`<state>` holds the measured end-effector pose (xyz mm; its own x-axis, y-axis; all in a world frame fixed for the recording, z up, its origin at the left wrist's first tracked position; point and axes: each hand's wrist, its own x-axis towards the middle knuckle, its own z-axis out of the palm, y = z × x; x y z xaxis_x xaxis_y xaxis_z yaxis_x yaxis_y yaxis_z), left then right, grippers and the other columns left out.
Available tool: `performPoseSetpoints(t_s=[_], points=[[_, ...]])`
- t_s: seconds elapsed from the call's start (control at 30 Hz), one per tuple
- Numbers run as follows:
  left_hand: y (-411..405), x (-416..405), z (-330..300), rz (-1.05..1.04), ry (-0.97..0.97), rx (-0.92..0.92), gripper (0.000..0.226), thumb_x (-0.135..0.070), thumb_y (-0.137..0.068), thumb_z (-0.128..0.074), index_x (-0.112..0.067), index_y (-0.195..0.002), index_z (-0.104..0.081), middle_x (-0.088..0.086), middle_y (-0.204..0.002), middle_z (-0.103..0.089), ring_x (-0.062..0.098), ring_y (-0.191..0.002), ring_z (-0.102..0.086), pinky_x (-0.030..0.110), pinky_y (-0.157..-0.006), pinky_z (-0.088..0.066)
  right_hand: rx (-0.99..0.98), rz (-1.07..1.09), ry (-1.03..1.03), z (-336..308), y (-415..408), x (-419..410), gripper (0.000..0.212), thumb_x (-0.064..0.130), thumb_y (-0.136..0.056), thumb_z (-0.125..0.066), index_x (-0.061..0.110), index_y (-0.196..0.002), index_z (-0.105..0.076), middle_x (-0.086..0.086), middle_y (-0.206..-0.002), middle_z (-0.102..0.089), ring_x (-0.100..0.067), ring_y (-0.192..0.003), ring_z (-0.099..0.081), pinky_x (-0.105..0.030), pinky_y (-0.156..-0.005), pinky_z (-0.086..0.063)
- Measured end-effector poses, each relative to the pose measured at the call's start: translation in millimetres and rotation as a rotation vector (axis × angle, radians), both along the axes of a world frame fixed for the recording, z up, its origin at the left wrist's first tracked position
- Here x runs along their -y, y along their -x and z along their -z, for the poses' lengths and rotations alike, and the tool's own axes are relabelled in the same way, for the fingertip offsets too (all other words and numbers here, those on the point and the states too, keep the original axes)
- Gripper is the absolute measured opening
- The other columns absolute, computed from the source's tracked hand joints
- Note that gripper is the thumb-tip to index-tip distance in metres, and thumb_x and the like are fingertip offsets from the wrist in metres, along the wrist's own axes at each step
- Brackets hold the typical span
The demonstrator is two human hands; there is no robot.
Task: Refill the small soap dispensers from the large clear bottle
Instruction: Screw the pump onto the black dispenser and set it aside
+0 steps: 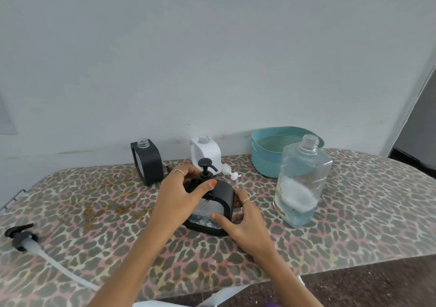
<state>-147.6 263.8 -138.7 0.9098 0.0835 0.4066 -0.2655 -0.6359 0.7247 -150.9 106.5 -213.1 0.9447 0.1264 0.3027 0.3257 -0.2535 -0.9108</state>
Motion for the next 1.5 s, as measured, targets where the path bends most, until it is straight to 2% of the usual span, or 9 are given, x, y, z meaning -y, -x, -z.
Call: performPoseSetpoints(t_s=[0.17,0.27,0.47,0.57,0.9,1.07,1.17,1.4,1.5], points=[[3.4,-5.0,-2.2,0.064,-0.058,-0.012,0.033,-0.028,-0.086,-0.066,-0.021,-0.117,-0.060,-0.012,-0.108,-0.057,0.000,-0.098,-0.052,0.004,-0.081,-0.035,0.015,-0.005,-0.009,2.2,0.7,0.8,0.051,0.043,-0.077,-0.076,0.031,-0.118,-0.048,0.013,-0.096,-0.065,-0.002,-0.082,-0.065,-0.018,-0.064,-0.052],[5.2,-6.3,-3.6,0.105,-0.106,-0.031,0.036,-0.027,-0.091,-0.059,-0.019,-0.126,-0.056,-0.006,-0.119,-0.058,0.003,-0.106,-0.050,0.015,-0.090,-0.036,0.028,0.005,0.012,5.5,-1.5,0.9,0.054,0.050,-0.075,-0.075,0.034,-0.119,-0.046,0.015,-0.099,-0.064,-0.005,-0.085,-0.066,-0.026,-0.070,-0.056],[7.7,3.3,1.0,-0.021,-0.013,0.032,0.038,-0.044,-0.077,-0.072,-0.021,-0.104,-0.059,-0.008,-0.098,-0.064,0.004,-0.093,-0.059,0.007,-0.078,-0.040,0.072,-0.003,0.020,3.9,0.4,0.8,0.054,0.044,-0.078,-0.075,0.032,-0.121,-0.044,0.018,-0.103,-0.062,0.001,-0.093,-0.062,-0.025,-0.076,-0.055],[6.4,11.5,5.3,-0.100,0.007,0.074,0.037,-0.044,-0.075,-0.074,-0.019,-0.095,-0.056,-0.005,-0.092,-0.063,0.008,-0.088,-0.059,0.014,-0.076,-0.043,0.082,-0.007,0.012,4.2,1.6,0.5,0.053,0.041,-0.079,-0.075,0.032,-0.120,-0.043,0.019,-0.103,-0.062,0.005,-0.094,-0.061,-0.023,-0.076,-0.054],[10.4,1.3,9.3,0.049,-0.073,0.049,0.036,-0.028,-0.095,-0.053,-0.016,-0.129,-0.053,-0.001,-0.124,-0.059,0.011,-0.117,-0.052,0.028,-0.102,-0.040,0.110,0.023,0.044,6.1,-0.4,0.0,0.052,0.038,-0.080,-0.075,0.030,-0.120,-0.043,0.021,-0.100,-0.060,0.011,-0.092,-0.058,-0.008,-0.073,-0.047],[10.8,9.6,9.9,-0.062,0.083,0.100,0.042,-0.046,-0.077,-0.072,-0.016,-0.104,-0.059,-0.005,-0.099,-0.064,0.005,-0.093,-0.061,0.018,-0.083,-0.049,0.122,0.025,0.047,9.3,-3.0,-0.2,0.057,0.038,-0.080,-0.074,0.022,-0.126,-0.045,0.017,-0.103,-0.062,0.007,-0.093,-0.060,-0.008,-0.074,-0.046],[8.2,18.8,7.5,-0.138,0.083,0.089,0.039,-0.044,-0.075,-0.075,-0.014,-0.095,-0.059,-0.004,-0.092,-0.063,0.008,-0.087,-0.060,0.018,-0.077,-0.048,0.109,0.026,0.045,11.6,-4.5,0.3,0.057,0.036,-0.080,-0.075,0.020,-0.127,-0.045,0.019,-0.100,-0.062,0.011,-0.090,-0.059,-0.007,-0.071,-0.046],[12.2,5.6,0.5,0.033,-0.069,-0.013,0.036,-0.028,-0.094,-0.056,-0.015,-0.128,-0.055,-0.003,-0.118,-0.059,0.007,-0.110,-0.052,0.017,-0.091,-0.036,0.121,0.051,0.067,9.3,-3.7,0.2,0.062,0.039,-0.079,-0.075,0.016,-0.129,-0.045,0.016,-0.101,-0.061,0.011,-0.088,-0.057,-0.003,-0.074,-0.043],[9.8,4.5,0.9,0.011,0.005,-0.005,0.045,-0.041,-0.084,-0.066,-0.018,-0.122,-0.056,-0.007,-0.116,-0.060,0.005,-0.106,-0.055,0.013,-0.087,-0.040,0.120,0.059,0.073,9.7,-2.8,0.2,0.060,0.038,-0.079,-0.075,0.017,-0.127,-0.046,0.021,-0.097,-0.060,0.016,-0.085,-0.056,-0.002,-0.072,-0.042]])
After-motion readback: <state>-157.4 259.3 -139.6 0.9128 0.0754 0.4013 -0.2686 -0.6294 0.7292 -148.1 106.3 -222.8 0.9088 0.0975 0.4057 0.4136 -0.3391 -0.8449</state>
